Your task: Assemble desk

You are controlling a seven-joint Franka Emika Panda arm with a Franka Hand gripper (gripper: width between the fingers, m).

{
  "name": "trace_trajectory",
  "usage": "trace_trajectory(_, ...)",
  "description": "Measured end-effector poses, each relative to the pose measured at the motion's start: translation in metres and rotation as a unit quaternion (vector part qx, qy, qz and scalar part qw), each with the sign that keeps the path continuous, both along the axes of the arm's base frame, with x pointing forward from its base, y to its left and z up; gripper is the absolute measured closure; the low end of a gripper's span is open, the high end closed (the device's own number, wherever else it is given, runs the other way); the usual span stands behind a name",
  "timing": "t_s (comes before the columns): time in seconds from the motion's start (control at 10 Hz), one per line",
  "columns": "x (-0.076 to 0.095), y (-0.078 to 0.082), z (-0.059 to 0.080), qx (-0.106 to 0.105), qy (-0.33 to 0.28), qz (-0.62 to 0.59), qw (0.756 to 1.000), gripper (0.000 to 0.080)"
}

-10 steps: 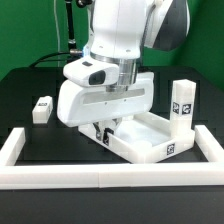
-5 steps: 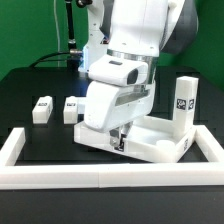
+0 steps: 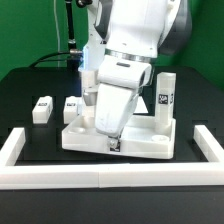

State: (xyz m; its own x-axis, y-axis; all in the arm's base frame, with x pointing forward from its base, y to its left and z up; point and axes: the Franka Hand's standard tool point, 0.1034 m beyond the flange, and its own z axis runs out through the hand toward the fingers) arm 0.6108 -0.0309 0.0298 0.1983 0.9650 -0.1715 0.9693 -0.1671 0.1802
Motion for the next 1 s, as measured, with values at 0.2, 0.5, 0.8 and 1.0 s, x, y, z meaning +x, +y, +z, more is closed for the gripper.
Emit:
trace_trajectory(0.2,0.011,0.008,0.003,-0.01,-0.003,0.053,0.999,0.0732)
trace_trajectory(0.5,0.01,0.003,0.002,-0.012,0.0,0.054,0.998,0.0732)
trace_trajectory(0.8,0.014,0.013,0.004,-0.01,-0.003,0.056,0.998,0.0732)
trace_trajectory(1.0,0.028,0.029,0.009,-0.004,-0.012,0.061,0.998,0.0732)
